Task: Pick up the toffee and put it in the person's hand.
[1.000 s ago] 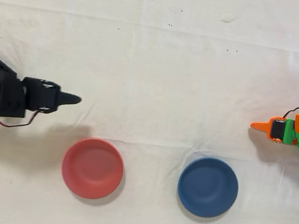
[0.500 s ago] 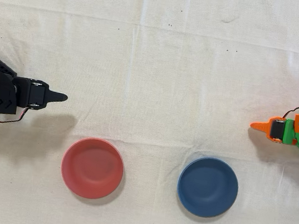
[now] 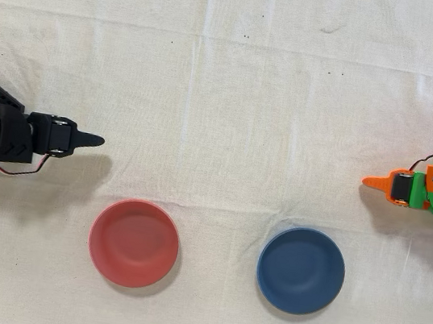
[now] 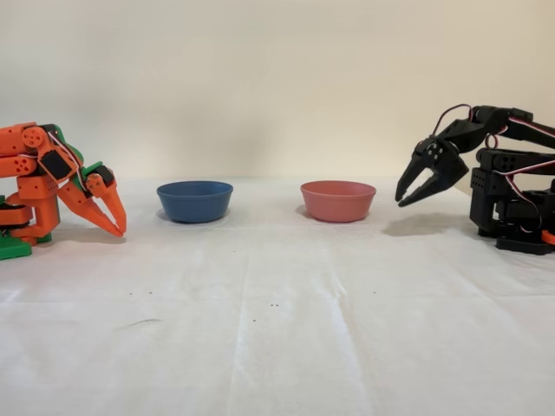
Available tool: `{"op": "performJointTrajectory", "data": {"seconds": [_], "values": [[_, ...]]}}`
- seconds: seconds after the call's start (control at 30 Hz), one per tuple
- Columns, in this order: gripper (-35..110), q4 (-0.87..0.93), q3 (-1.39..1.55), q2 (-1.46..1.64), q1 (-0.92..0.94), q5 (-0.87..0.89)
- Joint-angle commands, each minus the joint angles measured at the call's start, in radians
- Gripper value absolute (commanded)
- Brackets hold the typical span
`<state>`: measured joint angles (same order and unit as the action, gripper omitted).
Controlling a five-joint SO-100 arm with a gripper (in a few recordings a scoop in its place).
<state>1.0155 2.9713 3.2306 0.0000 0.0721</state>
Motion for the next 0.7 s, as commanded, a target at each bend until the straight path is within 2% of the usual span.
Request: {"op": "performJointTrajectory", "data": {"seconds": [0.0,0.67], "values": [[0,-0.017,0.035,0.049,0.011,0.012],[0,-0.011,0.172,0.138,0.011,0.031]]}}
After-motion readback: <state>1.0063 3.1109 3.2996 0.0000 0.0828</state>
